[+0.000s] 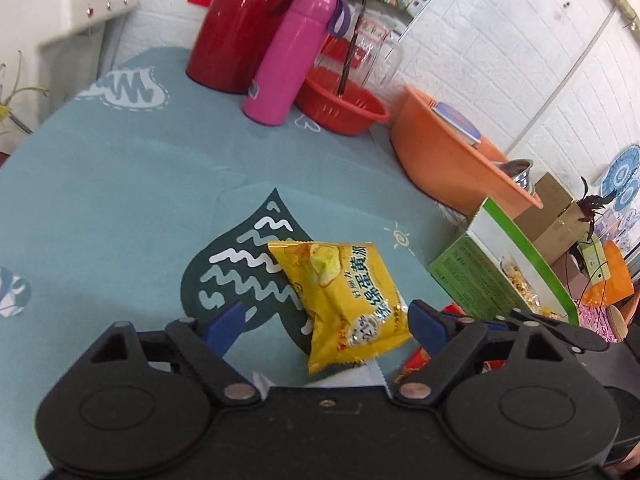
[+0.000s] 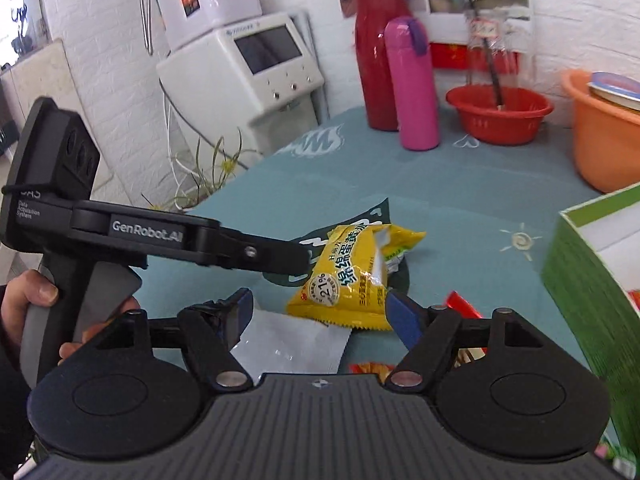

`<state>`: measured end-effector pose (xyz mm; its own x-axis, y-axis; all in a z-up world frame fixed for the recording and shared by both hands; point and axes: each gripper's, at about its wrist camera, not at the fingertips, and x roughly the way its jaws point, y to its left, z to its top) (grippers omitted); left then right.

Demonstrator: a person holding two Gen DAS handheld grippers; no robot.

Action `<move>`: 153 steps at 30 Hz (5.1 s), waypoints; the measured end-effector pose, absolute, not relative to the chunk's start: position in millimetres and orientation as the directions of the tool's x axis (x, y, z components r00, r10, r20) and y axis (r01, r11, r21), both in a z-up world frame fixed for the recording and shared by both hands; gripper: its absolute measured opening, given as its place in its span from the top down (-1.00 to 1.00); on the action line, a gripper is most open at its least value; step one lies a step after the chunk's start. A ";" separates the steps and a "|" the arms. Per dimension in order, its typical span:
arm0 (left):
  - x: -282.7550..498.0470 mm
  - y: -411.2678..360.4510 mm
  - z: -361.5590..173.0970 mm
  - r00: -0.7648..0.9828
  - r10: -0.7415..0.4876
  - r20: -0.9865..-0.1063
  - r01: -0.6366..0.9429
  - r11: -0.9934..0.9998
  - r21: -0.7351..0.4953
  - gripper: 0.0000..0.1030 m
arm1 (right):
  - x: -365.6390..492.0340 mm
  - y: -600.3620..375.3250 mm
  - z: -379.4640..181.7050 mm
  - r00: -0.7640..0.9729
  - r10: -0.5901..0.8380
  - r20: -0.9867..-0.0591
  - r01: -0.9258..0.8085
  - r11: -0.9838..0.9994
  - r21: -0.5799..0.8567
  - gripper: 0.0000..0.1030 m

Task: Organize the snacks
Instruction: 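Grasp the yellow chip bag with the left gripper and lift it, then lower the yellow chip bag into the green box and open the left gripper, then move the left gripper to the red snack bag on the table, then grasp the red snack bag with the left gripper and lift it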

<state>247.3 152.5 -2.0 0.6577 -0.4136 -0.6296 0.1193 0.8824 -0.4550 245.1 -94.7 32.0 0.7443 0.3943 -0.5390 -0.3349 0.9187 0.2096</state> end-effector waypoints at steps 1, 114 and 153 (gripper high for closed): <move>252.3 152.6 -4.7 0.651 -0.418 -0.633 0.117 0.880 -0.461 -1.00 | 250.8 -92.8 30.7 0.742 0.393 -0.544 -0.339 0.919 0.202 -1.00; 170.0 75.3 -28.1 0.578 -0.587 -0.567 0.238 0.786 -0.571 -0.84 | 221.8 -168.8 31.1 0.770 0.330 -0.546 -0.246 0.943 0.224 -1.00; 209.5 58.6 -19.2 0.627 -0.531 -0.571 0.209 0.820 -0.533 -0.21 | 189.7 -161.5 11.7 0.765 0.243 -0.597 -0.210 0.970 0.125 -0.06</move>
